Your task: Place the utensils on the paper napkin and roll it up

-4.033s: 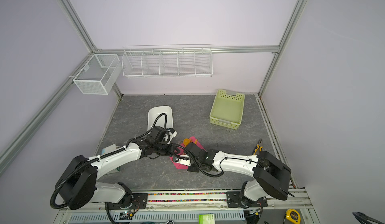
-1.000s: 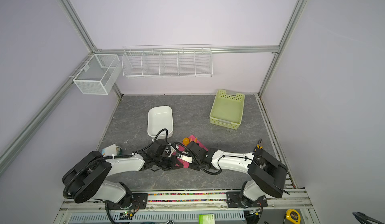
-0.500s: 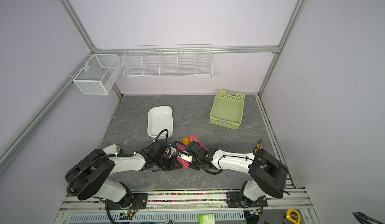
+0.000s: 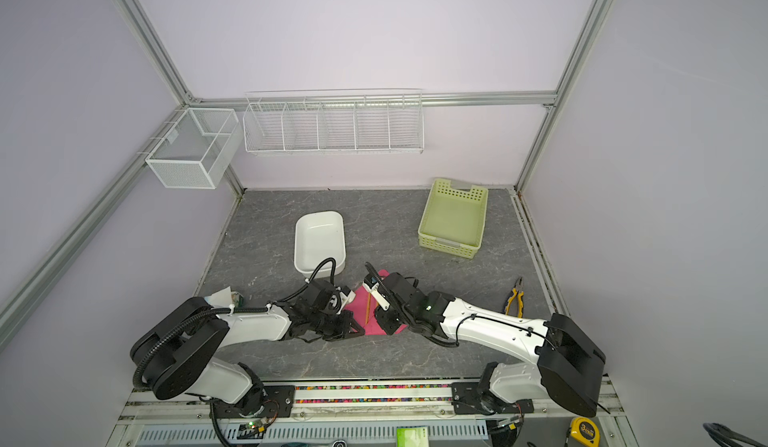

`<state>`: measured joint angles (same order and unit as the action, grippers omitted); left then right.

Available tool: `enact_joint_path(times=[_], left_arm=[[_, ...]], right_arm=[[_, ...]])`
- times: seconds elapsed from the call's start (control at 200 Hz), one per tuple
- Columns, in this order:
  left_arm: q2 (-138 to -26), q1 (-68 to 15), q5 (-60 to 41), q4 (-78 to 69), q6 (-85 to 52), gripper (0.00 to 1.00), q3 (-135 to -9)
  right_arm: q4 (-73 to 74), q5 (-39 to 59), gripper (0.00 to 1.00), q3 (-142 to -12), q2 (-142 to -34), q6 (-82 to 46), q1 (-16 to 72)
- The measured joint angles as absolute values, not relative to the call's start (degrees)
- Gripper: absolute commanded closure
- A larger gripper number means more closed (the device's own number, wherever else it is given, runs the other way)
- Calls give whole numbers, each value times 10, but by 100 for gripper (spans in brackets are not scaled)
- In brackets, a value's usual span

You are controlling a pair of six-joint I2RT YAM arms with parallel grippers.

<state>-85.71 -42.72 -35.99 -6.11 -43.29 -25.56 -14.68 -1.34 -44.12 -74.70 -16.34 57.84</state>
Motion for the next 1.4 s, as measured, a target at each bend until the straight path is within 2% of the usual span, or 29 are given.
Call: enact_joint_path(times=[0.18, 0.345, 0.575, 1.4], left_arm=[[-854, -428, -357, -61, -433, 100, -255], [-854, -428, -356, -61, -433, 100, -255], [-854, -428, -356, -61, -435, 100, -255], [-855, -428, -356, -61, -442, 100, -255]], right_arm=[[-92, 64, 83, -370, -743, -352, 577], [-87, 90, 84, -349, -767, -427, 575], [-91, 91, 88, -350, -788, -449, 563], [-109, 91, 89, -326, -796, -452, 502]])
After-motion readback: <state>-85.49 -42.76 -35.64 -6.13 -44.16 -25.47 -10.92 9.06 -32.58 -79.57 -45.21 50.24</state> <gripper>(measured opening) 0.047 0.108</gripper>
